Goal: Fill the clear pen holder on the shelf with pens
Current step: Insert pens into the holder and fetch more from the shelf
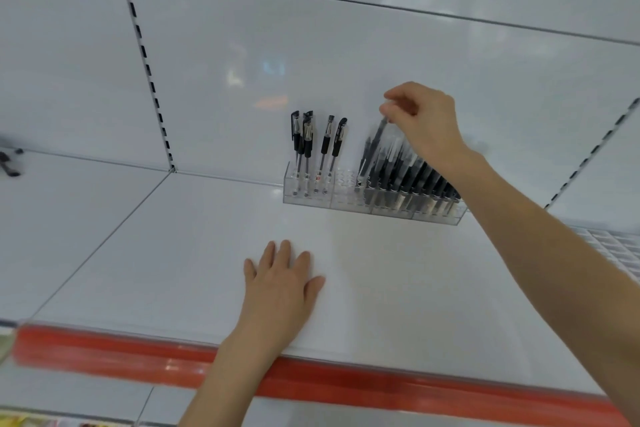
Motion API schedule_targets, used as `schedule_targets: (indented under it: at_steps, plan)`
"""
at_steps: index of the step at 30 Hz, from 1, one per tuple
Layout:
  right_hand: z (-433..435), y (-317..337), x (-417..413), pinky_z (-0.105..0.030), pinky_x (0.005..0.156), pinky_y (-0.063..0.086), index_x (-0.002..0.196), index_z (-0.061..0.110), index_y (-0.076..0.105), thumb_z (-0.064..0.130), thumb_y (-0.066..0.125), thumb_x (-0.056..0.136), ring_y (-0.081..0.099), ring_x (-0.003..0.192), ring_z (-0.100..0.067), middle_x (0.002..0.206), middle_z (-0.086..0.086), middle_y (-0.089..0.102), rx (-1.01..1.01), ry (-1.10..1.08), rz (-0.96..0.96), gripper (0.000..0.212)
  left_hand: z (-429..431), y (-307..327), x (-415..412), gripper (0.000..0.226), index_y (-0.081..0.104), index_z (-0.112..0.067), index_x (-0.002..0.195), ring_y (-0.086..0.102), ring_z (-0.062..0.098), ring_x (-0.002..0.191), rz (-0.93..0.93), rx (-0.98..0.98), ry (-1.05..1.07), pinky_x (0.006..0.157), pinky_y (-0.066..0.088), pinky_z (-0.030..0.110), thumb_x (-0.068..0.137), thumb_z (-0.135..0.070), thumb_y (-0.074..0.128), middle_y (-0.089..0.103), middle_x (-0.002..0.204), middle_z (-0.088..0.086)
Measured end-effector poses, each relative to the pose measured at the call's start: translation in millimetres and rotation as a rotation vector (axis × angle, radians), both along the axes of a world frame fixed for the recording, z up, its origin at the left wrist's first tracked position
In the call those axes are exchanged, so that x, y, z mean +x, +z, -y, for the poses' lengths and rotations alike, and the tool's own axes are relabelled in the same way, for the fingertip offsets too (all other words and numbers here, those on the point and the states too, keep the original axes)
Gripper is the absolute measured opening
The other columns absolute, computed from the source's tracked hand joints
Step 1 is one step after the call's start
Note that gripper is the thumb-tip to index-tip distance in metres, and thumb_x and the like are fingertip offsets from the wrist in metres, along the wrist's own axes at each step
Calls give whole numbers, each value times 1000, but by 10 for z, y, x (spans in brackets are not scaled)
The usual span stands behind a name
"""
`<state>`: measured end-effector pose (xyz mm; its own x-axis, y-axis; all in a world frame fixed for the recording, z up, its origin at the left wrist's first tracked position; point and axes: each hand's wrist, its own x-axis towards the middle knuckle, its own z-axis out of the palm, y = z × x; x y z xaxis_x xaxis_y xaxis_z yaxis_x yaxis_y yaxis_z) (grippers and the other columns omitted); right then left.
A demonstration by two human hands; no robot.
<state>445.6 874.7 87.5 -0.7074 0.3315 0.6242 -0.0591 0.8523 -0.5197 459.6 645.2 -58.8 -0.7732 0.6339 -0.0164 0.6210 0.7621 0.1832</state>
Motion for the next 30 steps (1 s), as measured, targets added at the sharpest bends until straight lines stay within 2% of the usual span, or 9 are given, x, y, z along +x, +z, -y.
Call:
schedule_targets:
  at_steps: [6,12,17,19,23,30]
  plan:
    - [-12,64,-74,-3,75,44,104,6,66,14,61,86,60,76,-9,87,0,63,-2,32,21,21,-5,9,15,43,37,-22,131,21,28,137,5,11,17,105,25,47,96,-46,26,30,142,8]
    - [-1,97,-116,0,75,41,104,5,66,12,60,86,60,81,-10,89,2,62,23,56,47,20,-8,-12,5,42,40,-22,128,25,29,135,-11,39,18,103,28,46,96,-46,27,34,138,8]
    - [-92,144,-114,-3,73,44,102,3,66,9,60,86,57,62,9,86,-3,63,0,72,73,18,-1,-39,-1,42,37,-23,130,21,27,137,-12,42,17,105,26,46,96,-47,26,31,141,7]
    - [-132,148,-108,-1,73,44,103,3,66,9,59,86,57,62,8,87,-4,64,-9,60,70,18,-4,-44,-5,42,36,-25,130,19,26,138,-15,32,18,106,25,45,96,-47,25,30,142,5]
    - [-147,83,-110,0,73,42,103,4,67,10,60,86,55,63,19,87,-1,63,-13,53,28,19,-10,-38,-7,42,36,-24,130,22,28,136,-16,33,18,105,26,46,96,-47,25,31,141,6]
    - [-132,29,-127,-6,78,46,103,5,67,11,60,86,56,69,17,88,1,63,-24,73,-23,19,-13,-31,-7,42,35,-26,131,22,27,136,-23,28,24,106,26,45,96,-47,25,30,142,5]
